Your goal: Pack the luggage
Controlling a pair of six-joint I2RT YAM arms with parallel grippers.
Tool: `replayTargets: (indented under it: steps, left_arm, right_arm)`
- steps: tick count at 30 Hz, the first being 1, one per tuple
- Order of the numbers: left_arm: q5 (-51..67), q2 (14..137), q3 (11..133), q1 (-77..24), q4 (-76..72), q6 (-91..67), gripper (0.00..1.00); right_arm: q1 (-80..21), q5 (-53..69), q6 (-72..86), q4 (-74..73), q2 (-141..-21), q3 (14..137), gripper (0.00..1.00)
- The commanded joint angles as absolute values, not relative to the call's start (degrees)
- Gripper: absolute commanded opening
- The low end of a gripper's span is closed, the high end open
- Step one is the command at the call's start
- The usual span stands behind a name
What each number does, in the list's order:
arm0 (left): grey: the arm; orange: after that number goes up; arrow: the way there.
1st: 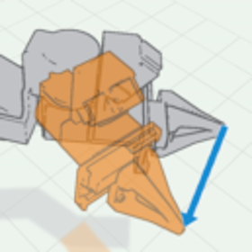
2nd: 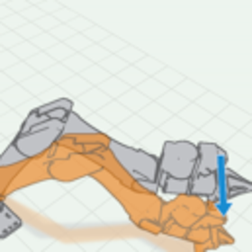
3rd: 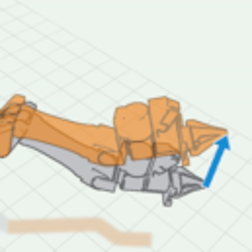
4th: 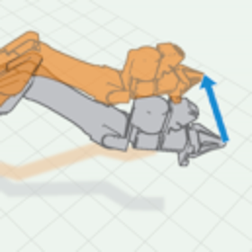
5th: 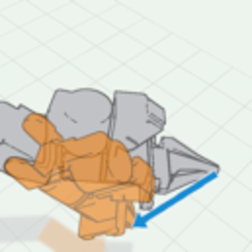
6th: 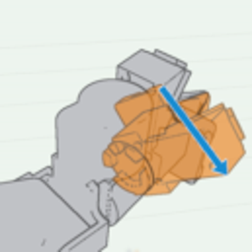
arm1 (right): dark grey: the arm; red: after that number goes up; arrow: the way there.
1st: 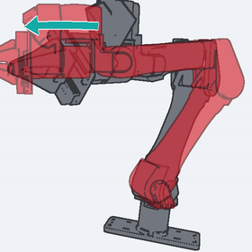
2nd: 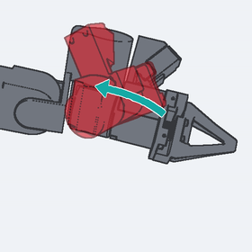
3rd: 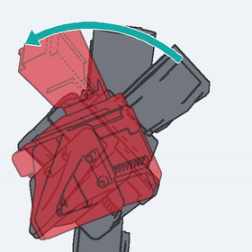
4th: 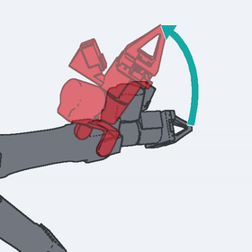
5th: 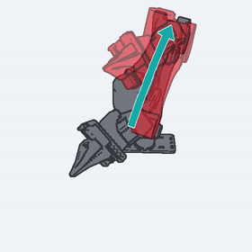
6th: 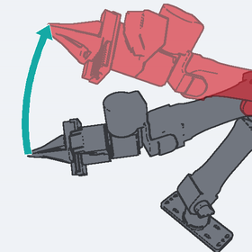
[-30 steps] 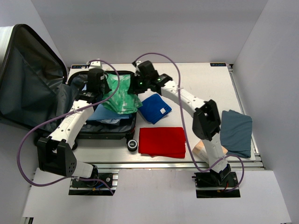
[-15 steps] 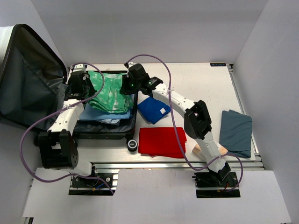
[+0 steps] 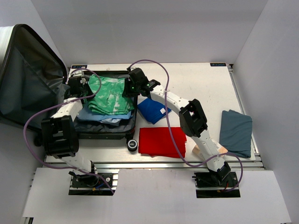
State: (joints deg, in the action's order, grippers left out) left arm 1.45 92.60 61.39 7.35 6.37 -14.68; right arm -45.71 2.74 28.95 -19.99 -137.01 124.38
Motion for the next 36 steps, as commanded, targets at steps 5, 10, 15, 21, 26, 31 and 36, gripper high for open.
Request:
replayTargets:
  steps: [5, 10, 15, 21, 26, 31, 36]
  left_arm:
    - [4.4, 97.3, 66.1, 8.2, 4.1, -14.7, 0.02]
    - [2.6, 97.2, 67.5, 8.2, 5.1, -15.1, 0.30]
    - [-1.6, 95.0, 71.3, 8.2, 10.8, -15.2, 0.56]
    - [-7.0, 87.6, 75.9, 8.2, 16.3, -15.1, 0.98]
    - [-1.1, 83.6, 75.9, 6.9, 16.6, -16.3, 0.98]
    - [5.3, 84.1, 69.9, 6.9, 13.9, -19.3, 0.98]
    - [7.3, 87.6, 64.7, 6.9, 13.3, -20.3, 0.98]
  right_arm:
    - [-45.0, 0.3, 28.7, -16.6, -135.4, 125.6, 0.17]
    - [-44.6, -3.3, 26.2, -16.3, -132.1, 125.6, 0.36]
    - [-44.4, -2.2, 25.1, -16.7, -127.4, 122.9, 0.70]
    - [-44.5, -2.6, 21.7, -16.8, -121.8, 122.1, 0.82]
    - [-45.1, 3.5, 19.4, -14.5, -123.1, 122.9, 0.89]
    - [-46.4, 6.4, 18.5, -17.0, -133.6, 132.1, 0.89]
    - [-46.1, 1.1, 19.4, -14.8, -138.9, 131.0, 0.89]
